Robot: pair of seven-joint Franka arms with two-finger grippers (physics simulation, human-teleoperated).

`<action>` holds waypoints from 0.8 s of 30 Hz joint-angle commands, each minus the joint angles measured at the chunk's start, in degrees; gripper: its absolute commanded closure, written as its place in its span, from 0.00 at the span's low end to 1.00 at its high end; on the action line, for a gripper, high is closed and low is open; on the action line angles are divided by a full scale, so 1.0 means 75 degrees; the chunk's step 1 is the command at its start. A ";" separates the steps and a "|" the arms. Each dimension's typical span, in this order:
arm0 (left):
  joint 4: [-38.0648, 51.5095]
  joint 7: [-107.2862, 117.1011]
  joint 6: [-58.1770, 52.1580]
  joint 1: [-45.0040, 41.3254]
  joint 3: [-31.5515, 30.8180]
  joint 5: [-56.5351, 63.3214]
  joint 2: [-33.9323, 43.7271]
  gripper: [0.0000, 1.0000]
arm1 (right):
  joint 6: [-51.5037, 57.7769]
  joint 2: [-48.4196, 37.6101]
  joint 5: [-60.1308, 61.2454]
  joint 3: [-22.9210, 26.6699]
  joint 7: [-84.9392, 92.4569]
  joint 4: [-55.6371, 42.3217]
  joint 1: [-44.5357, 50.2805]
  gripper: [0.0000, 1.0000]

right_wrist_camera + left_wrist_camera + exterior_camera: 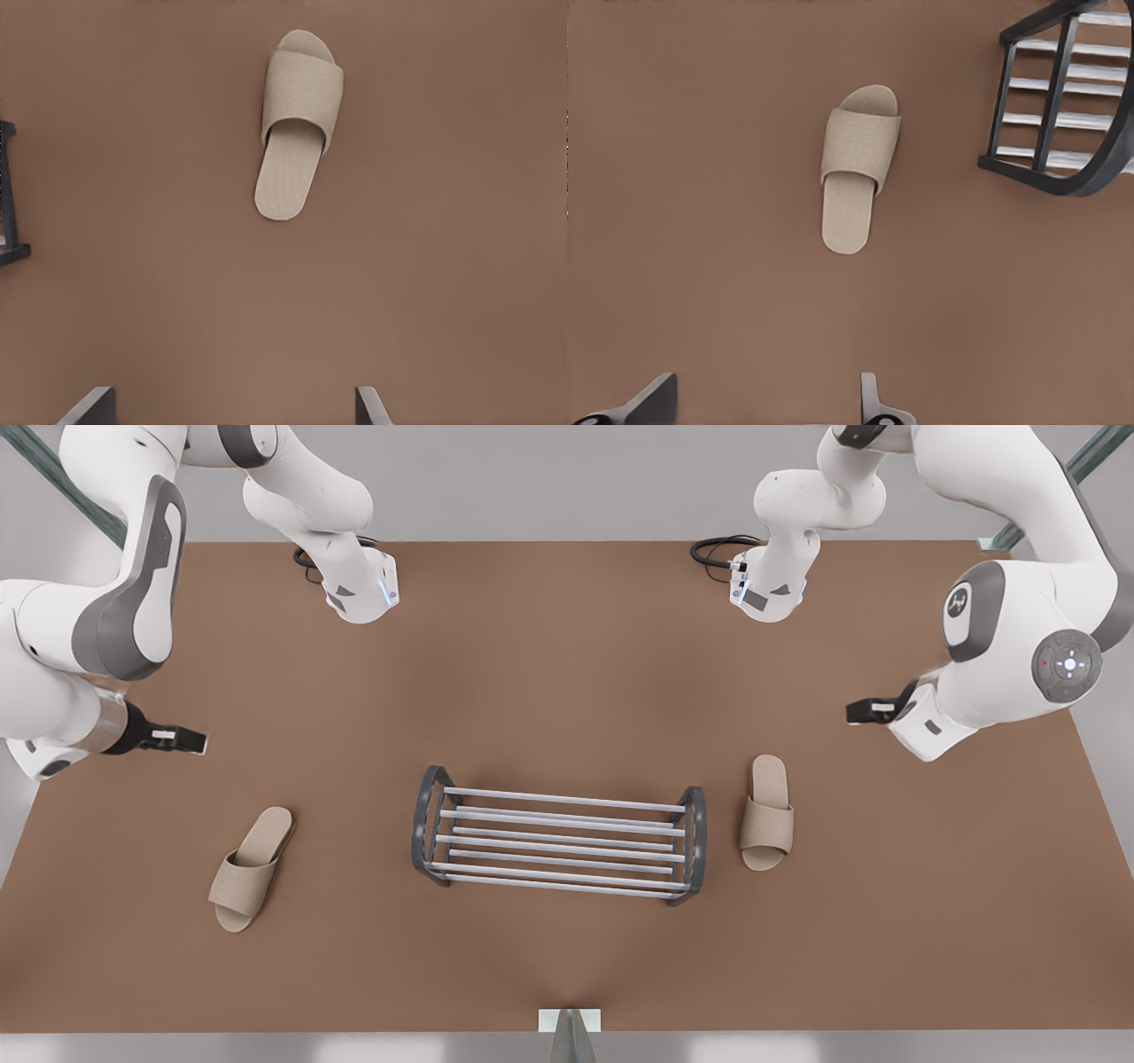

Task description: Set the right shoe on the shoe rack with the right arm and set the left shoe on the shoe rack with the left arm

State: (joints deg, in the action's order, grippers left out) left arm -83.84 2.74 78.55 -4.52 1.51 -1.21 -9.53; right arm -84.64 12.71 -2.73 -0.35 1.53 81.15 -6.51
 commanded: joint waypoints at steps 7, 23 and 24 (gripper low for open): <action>-0.5470 0.1427 0.6420 0.0051 0.0091 -0.2294 0.1130 0.00 | -0.0773 0.0004 0.0013 0.0000 0.0078 -0.0003 0.0024 0.00; -0.8545 -1.3877 1.0539 0.0016 0.0232 -1.7345 0.0075 0.00 | -1.1647 -0.0570 0.1267 0.0141 -0.4680 0.5703 -0.0246 0.00; -0.8533 -1.3971 1.0504 -0.0042 0.0185 -1.7838 0.0110 0.00 | -1.2140 -0.0512 0.1267 0.0141 -0.4668 0.5903 -0.0269 0.00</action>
State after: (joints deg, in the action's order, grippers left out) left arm -147.88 -38.75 153.32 -4.46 3.04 -122.38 -8.67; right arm -144.81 8.70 6.02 0.70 -14.42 123.99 -8.41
